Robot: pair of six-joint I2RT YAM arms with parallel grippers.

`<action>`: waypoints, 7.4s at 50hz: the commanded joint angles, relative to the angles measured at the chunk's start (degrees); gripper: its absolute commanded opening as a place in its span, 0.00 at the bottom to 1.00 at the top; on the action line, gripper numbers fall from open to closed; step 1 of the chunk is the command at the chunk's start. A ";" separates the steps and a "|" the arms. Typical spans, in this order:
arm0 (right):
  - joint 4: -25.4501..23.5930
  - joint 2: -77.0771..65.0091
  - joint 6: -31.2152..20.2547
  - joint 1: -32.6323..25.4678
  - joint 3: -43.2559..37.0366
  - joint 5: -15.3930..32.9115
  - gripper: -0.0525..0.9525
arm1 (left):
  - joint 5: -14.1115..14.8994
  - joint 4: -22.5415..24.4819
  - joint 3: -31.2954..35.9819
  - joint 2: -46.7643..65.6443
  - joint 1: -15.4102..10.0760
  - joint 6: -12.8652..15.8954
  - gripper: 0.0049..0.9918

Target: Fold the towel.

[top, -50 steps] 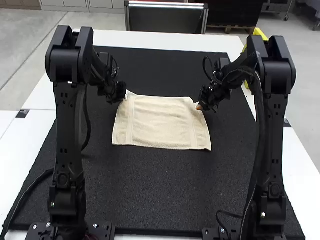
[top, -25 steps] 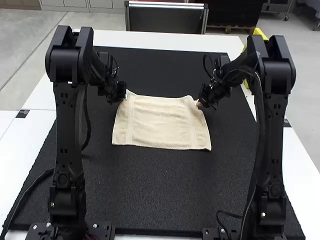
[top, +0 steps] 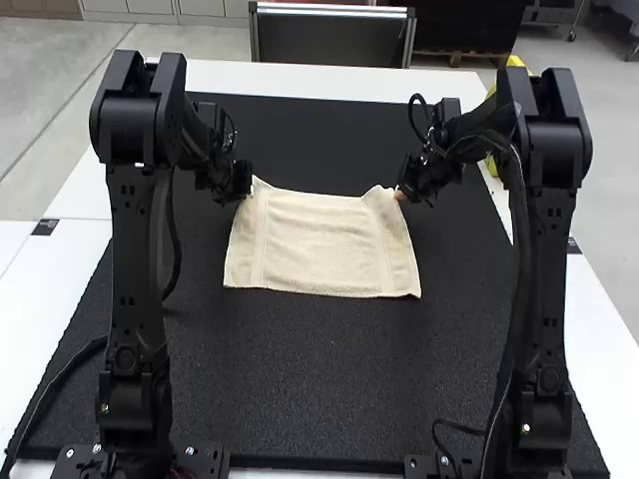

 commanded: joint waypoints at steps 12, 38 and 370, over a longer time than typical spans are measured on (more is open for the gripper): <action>0.03 -6.38 -0.20 -2.38 1.18 -1.21 0.03 | 0.25 0.60 3.61 -5.45 0.55 0.60 0.02; -0.67 -8.93 -0.11 -2.74 1.00 -1.74 0.03 | 0.86 -1.07 3.09 -8.09 0.73 0.68 0.02; 11.28 -17.63 -1.95 -0.36 -36.09 5.82 0.96 | 0.78 7.64 -29.87 -18.72 5.03 6.31 0.97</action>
